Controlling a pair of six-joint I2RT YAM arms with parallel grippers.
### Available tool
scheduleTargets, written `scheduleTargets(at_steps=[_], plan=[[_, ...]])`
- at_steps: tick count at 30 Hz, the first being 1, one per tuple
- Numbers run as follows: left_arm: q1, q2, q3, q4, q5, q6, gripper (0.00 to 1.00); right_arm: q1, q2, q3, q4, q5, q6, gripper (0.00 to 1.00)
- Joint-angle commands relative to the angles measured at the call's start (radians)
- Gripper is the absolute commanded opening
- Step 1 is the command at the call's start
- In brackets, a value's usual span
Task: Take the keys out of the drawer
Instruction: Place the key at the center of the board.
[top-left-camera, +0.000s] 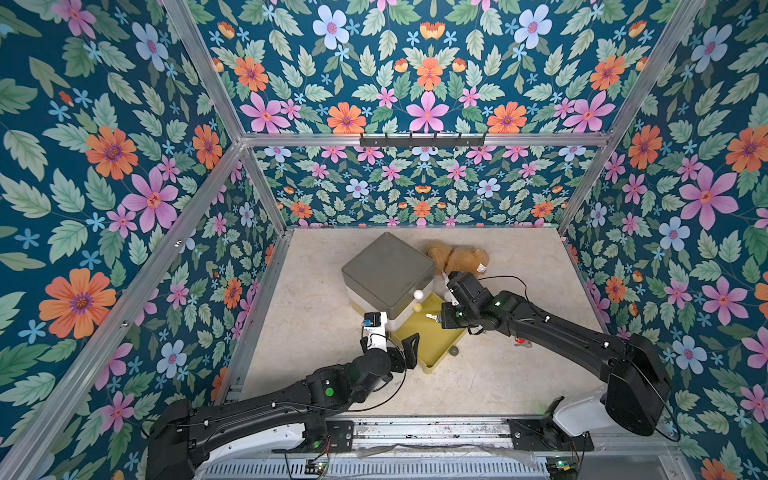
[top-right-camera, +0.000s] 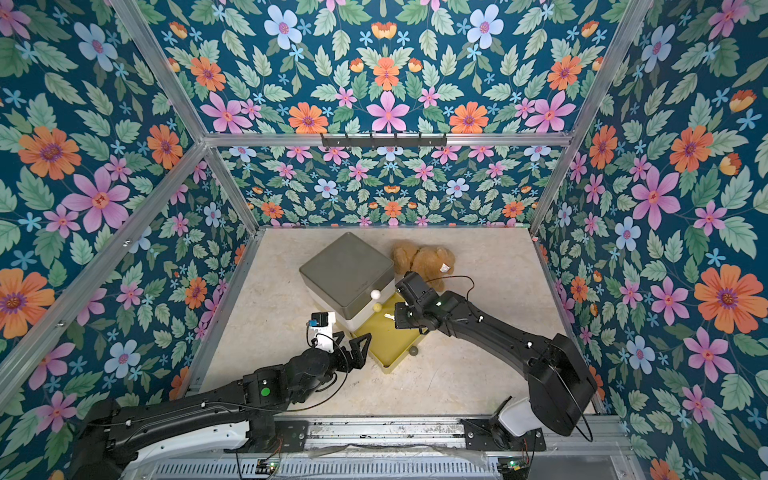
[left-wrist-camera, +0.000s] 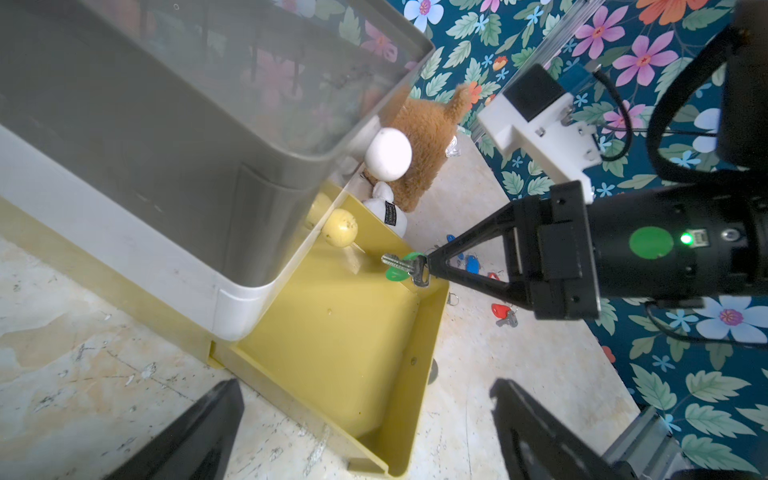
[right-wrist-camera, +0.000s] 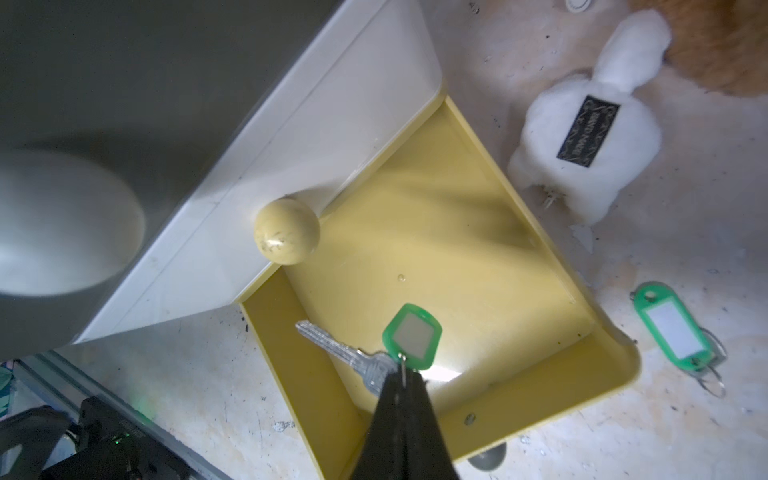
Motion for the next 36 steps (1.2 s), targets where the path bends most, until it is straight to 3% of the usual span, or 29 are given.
scheduleTargets(at_steps=[1,13,23,36], plan=[[0.0,0.016,0.008,0.032,0.019,0.032,0.99,-0.019,-0.043,-0.014,-0.022,0.022,0.021,0.0],[-0.001,0.049,-0.01,0.124,0.033,0.058,0.99,-0.173,-0.269,-0.151,-0.033,0.013,0.095,0.0],[-0.001,0.235,0.046,0.215,0.138,0.101,0.99,-0.388,-0.419,-0.306,-0.002,-0.135,0.15,0.0],[0.0,0.402,0.135,0.218,0.221,0.157,0.99,-0.518,-0.446,-0.376,0.003,-0.212,0.152,0.0]])
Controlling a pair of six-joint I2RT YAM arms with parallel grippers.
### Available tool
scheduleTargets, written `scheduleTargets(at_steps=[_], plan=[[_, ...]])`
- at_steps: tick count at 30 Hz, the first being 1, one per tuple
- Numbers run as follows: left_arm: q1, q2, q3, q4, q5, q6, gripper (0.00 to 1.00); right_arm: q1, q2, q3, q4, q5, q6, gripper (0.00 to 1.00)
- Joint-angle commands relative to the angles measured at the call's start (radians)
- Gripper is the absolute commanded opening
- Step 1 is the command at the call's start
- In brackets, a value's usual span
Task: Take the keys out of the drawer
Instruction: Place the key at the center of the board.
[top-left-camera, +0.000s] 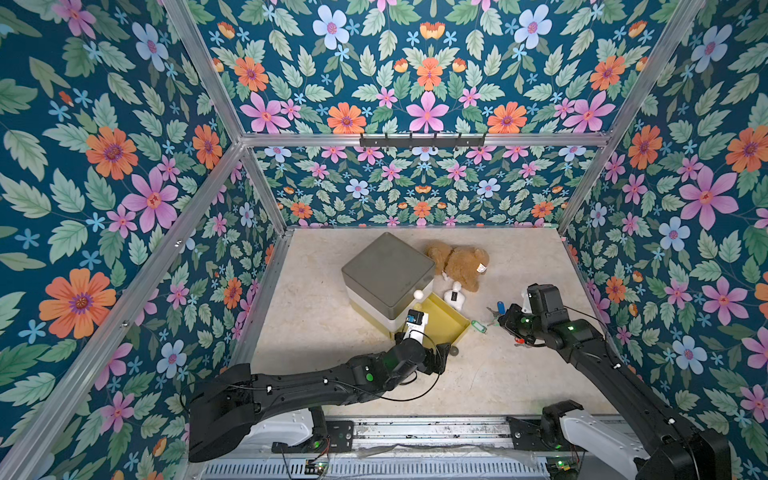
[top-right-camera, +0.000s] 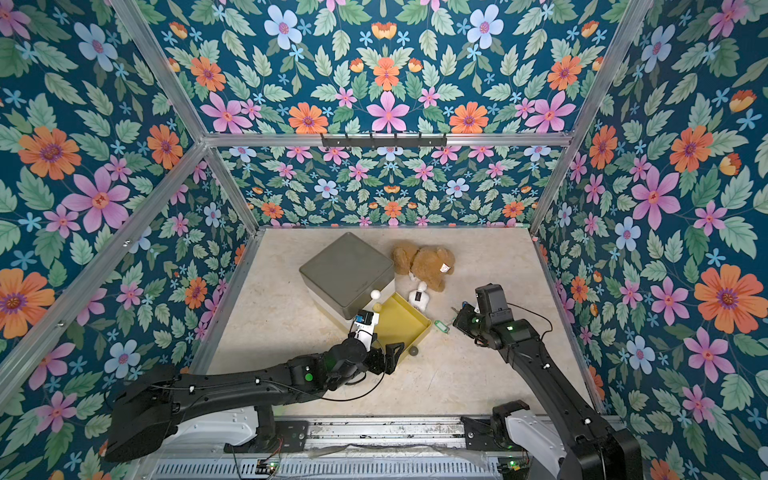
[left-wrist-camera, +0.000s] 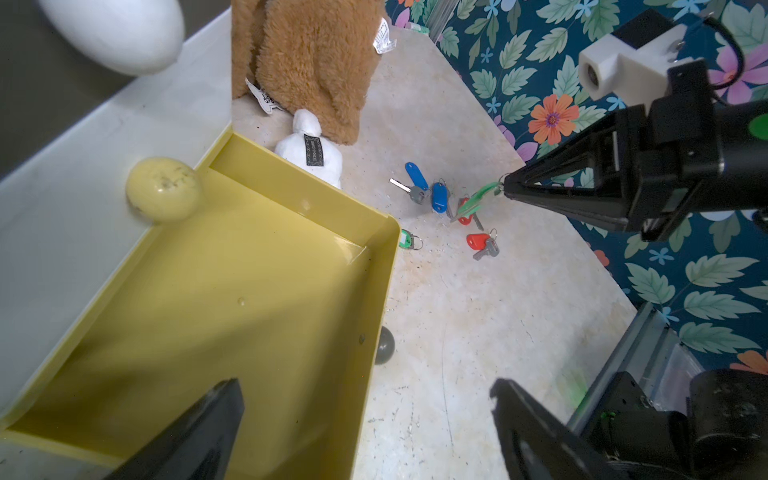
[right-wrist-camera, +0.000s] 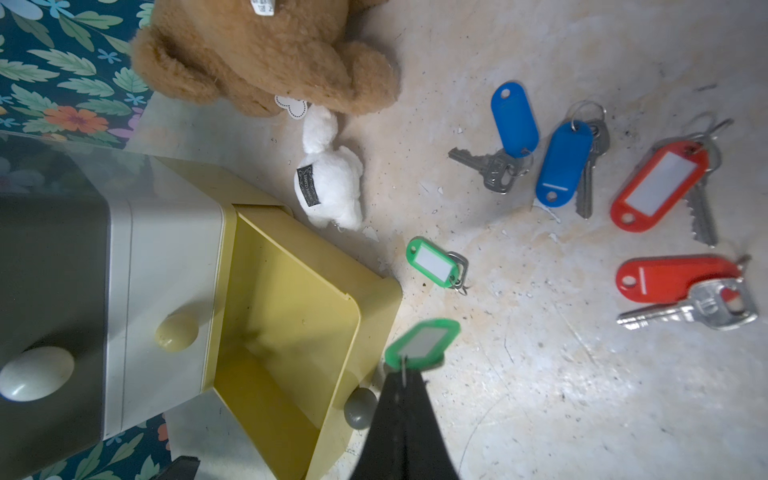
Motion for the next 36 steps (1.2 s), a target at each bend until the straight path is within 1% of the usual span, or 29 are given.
scheduleTargets(at_steps=[1,6,17,36], plan=[[-0.001,0.012,0.009,0.023,0.017,0.024,0.99,-0.018,0.001,-0.009,0.009,-0.026,-0.003,0.0],[-0.001,0.012,-0.001,0.021,0.028,0.005,0.99,-0.037,0.003,-0.044,0.017,-0.037,0.002,0.0],[-0.004,-0.013,-0.015,0.011,0.023,-0.002,0.99,-0.041,-0.011,-0.102,0.037,-0.06,0.022,0.0],[-0.006,-0.008,-0.019,0.011,0.022,-0.015,0.99,-0.041,-0.013,-0.191,0.093,-0.158,0.057,0.0]])
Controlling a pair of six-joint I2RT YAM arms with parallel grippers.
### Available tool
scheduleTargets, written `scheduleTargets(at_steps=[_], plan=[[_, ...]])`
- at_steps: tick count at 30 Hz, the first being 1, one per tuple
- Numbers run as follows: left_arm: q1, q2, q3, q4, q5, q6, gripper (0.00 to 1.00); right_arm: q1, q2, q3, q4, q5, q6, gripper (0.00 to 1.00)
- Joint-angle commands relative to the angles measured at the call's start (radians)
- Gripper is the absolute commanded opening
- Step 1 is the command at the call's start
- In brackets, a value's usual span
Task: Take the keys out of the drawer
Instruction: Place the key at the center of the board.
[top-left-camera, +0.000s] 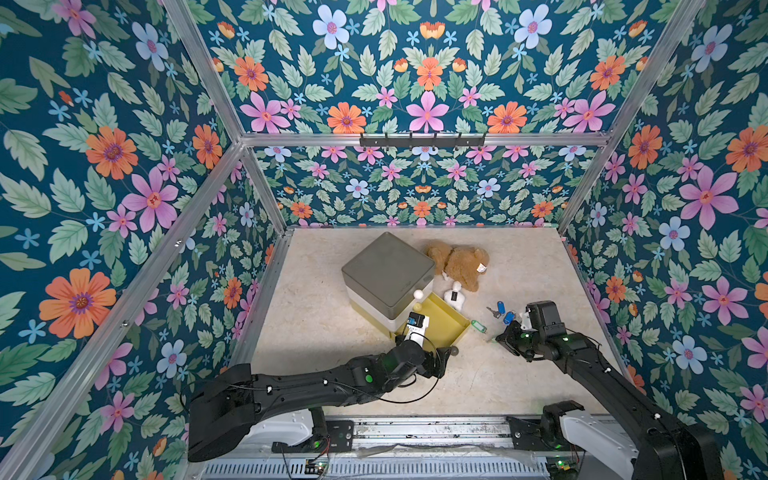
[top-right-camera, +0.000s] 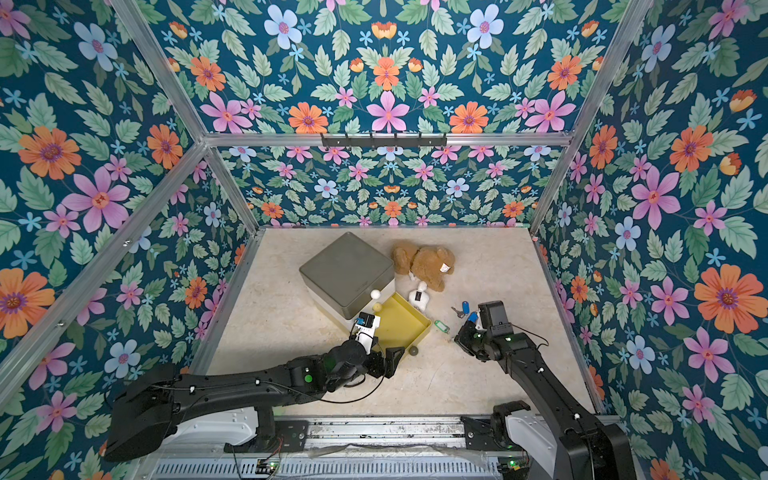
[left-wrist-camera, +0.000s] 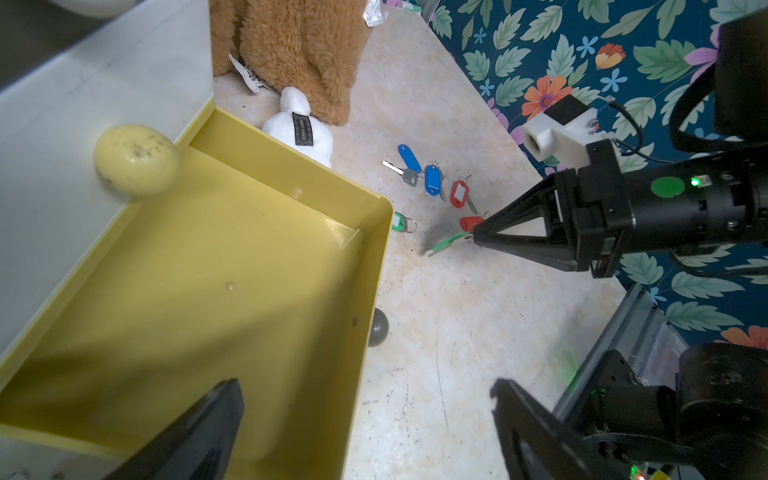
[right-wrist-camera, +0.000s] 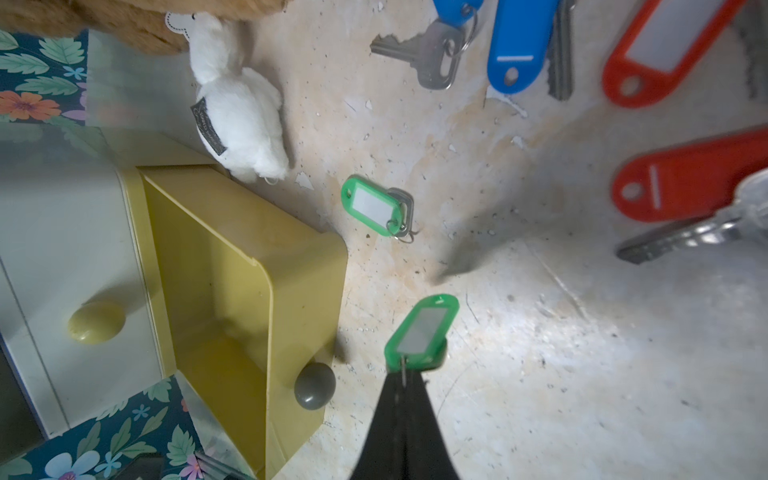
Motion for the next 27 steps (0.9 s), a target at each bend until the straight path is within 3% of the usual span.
scheduleTargets(at_steps=[1,15,27], plan=[[0.0,0.002,0.004,0.009,-0.008,-0.007,0.99,0.0,-0.006,-0.002,0.019,-0.027,0.005,0.0],[-0.001,0.009,0.009,0.006,-0.016,-0.006,0.99,0.001,-0.04,-0.047,0.045,-0.124,0.064,0.0],[-0.002,-0.025,0.002,-0.039,-0.03,-0.017,0.99,-0.025,0.108,-0.007,0.103,-0.091,0.023,0.0]])
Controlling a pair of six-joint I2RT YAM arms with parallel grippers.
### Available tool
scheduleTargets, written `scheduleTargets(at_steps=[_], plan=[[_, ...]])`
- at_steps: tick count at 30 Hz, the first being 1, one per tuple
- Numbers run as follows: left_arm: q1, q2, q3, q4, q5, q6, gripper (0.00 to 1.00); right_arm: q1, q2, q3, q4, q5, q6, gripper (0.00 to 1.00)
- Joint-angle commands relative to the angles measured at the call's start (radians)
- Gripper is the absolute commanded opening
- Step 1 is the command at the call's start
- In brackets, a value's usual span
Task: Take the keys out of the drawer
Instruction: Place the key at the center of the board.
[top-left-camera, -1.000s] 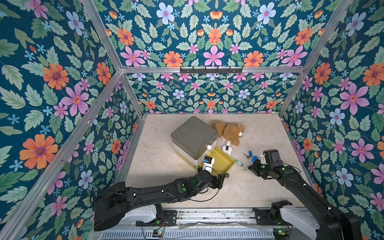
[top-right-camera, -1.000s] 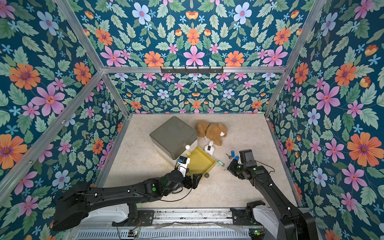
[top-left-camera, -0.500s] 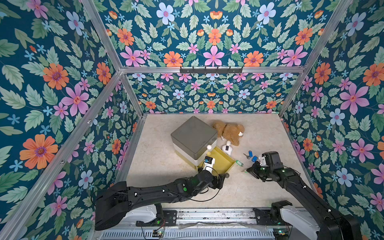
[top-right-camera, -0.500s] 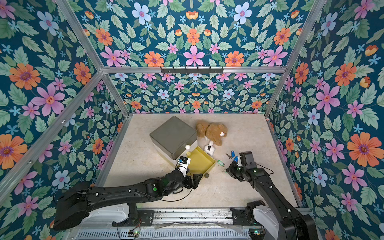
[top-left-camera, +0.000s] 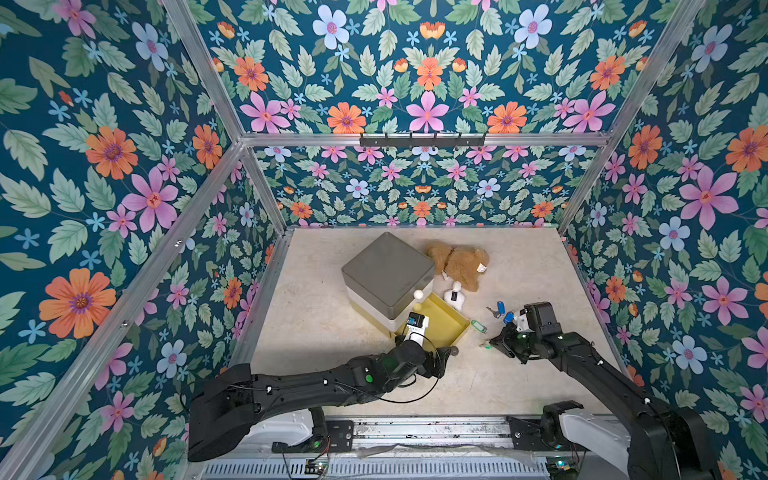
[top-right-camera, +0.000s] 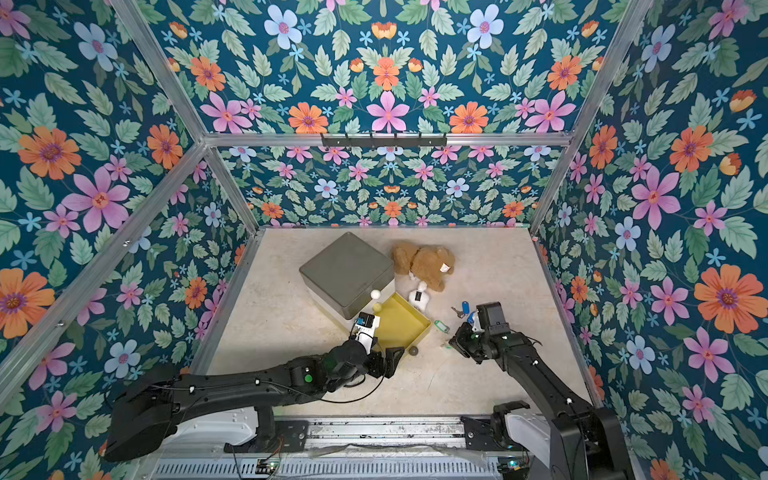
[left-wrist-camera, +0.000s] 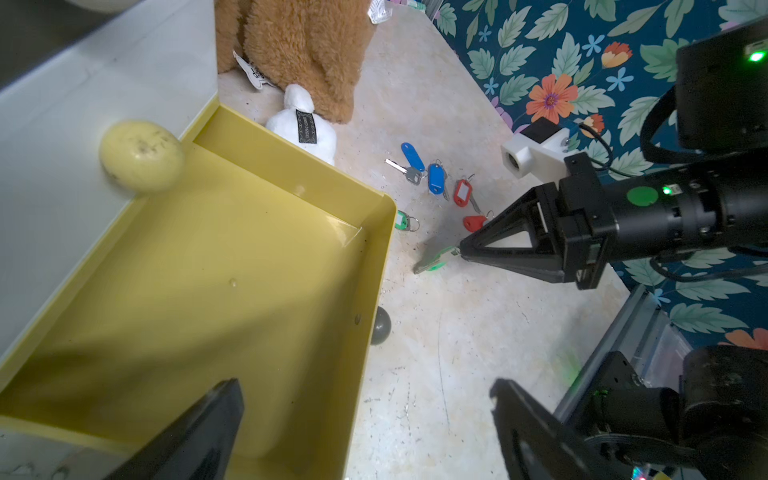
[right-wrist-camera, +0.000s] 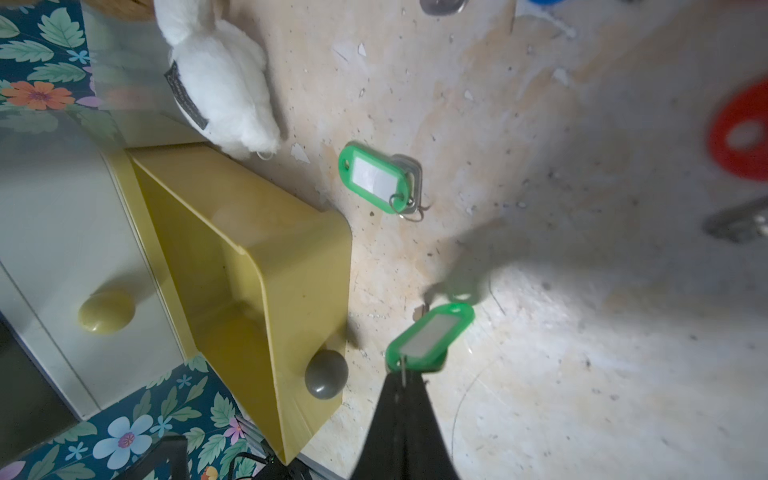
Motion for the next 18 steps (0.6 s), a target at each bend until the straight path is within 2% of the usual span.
scheduleTargets(at_steps=[1,18], plan=[[-0.001,-0.018,-0.004,-0.019,-0.024,-0.001,0.99,-0.015,0.027,0.019,0.022,0.015,-0.028,0.0],[-0.002,-0.037,-0.016,-0.03,-0.04,-0.01,0.99,-0.074,0.193,0.087,0.068,0.048,-0.106,0.0]])
